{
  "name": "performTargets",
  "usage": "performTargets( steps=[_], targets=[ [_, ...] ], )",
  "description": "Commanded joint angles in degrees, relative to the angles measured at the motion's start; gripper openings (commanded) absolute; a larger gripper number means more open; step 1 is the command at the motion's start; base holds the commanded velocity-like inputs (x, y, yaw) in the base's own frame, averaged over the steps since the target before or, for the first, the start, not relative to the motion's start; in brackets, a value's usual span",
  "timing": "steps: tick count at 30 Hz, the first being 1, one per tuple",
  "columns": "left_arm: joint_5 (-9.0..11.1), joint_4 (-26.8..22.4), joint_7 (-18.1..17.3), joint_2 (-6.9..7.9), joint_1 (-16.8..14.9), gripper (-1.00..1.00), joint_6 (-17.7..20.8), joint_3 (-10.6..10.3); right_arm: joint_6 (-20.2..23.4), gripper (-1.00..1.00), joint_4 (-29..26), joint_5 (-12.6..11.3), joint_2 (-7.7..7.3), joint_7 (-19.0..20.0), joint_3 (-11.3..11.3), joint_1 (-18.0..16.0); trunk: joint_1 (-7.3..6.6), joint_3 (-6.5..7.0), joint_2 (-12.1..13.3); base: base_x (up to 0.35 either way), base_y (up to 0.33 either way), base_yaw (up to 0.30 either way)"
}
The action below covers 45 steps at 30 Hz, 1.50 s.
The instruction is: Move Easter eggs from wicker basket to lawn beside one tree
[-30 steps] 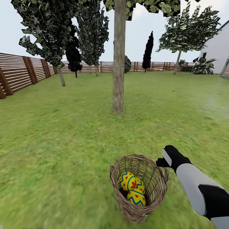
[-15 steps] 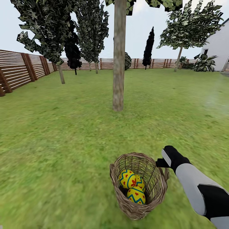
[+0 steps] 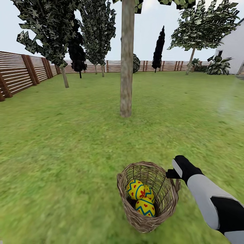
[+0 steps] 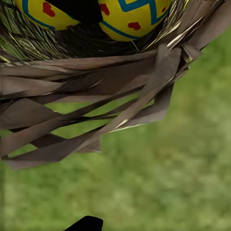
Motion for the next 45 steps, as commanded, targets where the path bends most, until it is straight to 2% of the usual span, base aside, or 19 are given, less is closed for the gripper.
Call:
performTargets(
  steps=[1,6,7,19,35,45],
  targets=[
    [-0.09,-0.08,0.26,0.03,0.02,1.00,0.16,-0.08,0.17,1.00,-0.07,-0.25,0.02,-0.31,-0.27,-0.02,-0.01,-0.04,-0.02,0.000,0.000,0.000],
    [-0.09,-0.08,0.26,0.03,0.02,1.00,0.16,-0.08,0.17,1.00,-0.07,-0.25,0.04,-0.31,-0.27,0.01,-0.01,-0.04,-0.02,0.000,0.000,0.000],
    [-0.09,-0.07,0.26,0.03,0.02,1.00,0.16,-0.08,0.17,-1.00,-0.07,-0.25,0.05,-0.31,-0.27,0.00,-0.01,-0.04,-0.02,0.000,0.000,0.000],
    [-0.34,0.20,0.44,0.12,0.02,1.00,0.11,-0.08,0.10,-1.00,-0.07,-0.25,-0.03,-0.31,-0.27,0.01,-0.01,-0.04,-0.02,0.000,0.000,0.000],
    [-0.43,0.38,0.34,0.15,0.02,1.00,0.17,-0.15,-0.01,-1.00,-0.12,-0.25,0.14,-0.26,0.01,0.01,-0.42,3.50,0.19,0.000,0.000,0.000],
    [-0.62,3.79,0.07,0.41,-0.07,1.00,0.17,-0.35,0.16,-1.00,-0.74,-0.31,0.62,-0.64,-0.03,0.07,-2.62,5.30,4.20,0.000,0.000,0.000]
  ],
)
